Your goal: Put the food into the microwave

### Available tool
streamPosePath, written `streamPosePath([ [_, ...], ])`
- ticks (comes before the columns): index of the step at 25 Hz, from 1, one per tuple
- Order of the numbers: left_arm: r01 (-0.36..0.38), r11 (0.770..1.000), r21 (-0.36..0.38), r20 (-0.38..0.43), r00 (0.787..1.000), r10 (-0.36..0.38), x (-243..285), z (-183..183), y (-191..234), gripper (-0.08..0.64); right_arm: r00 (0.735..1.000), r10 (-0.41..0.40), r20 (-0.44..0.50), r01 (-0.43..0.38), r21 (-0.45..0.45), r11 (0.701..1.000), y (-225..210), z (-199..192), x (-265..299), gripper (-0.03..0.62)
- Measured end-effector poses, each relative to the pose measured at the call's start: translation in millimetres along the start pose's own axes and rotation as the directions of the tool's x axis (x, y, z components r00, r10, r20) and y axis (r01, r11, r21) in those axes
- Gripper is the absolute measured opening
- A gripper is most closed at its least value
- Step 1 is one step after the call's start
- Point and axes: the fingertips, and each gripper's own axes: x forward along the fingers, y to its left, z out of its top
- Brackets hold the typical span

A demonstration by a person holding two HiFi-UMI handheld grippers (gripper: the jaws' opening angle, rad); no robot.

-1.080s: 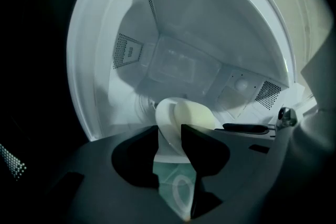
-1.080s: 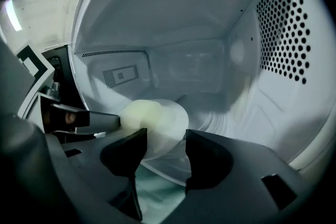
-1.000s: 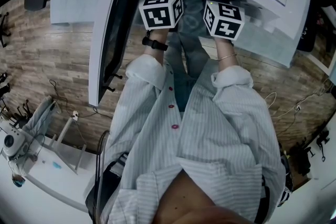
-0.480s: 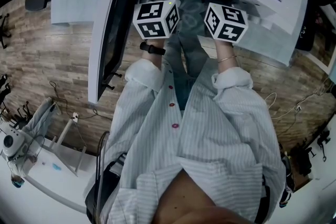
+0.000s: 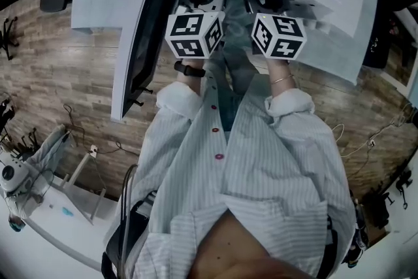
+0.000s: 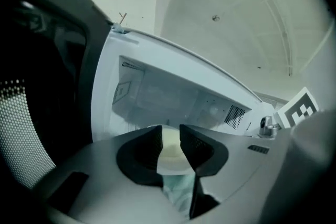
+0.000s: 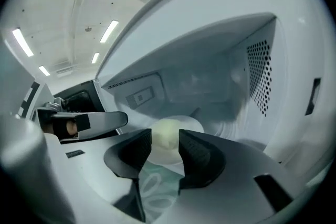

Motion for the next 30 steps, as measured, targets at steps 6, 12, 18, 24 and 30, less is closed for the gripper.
streamPosePath([
  [6,0.026,1.000,0.009,0.030,0.999,-0.026,-15.7,19.0,-16.3,0.074,0.998,0.041,0.043,-0.042,0.010,0.999,11.5,13.7,-22.2,0.101],
  [12,0.059,0.998,0.024,0.047,0.997,-0.060,-25.2,35.3,-35.8,0.044,0.991,0.114,0.069,-0.114,-0.008,0.993,24.9,33.3,-39.9,0.060],
  [18,0.138,0.990,0.033,0.056,0.989,-0.139,-36.1,52.3,-62.4,0.026,0.977,0.183,0.106,-0.181,-0.030,0.983,40.0,56.6,-60.9,0.044],
  [24,0.179,0.983,0.043,0.075,0.980,-0.182,-49.4,68.1,-84.2,0.009,0.965,0.220,0.144,-0.213,-0.059,0.975,44.3,80.2,-84.3,0.038],
  [30,0.223,0.974,0.050,0.092,0.970,-0.227,-58.2,82.4,-103.7,0.009,0.954,0.255,0.159,-0.248,-0.064,0.967,50.3,94.8,-100.3,0.034],
])
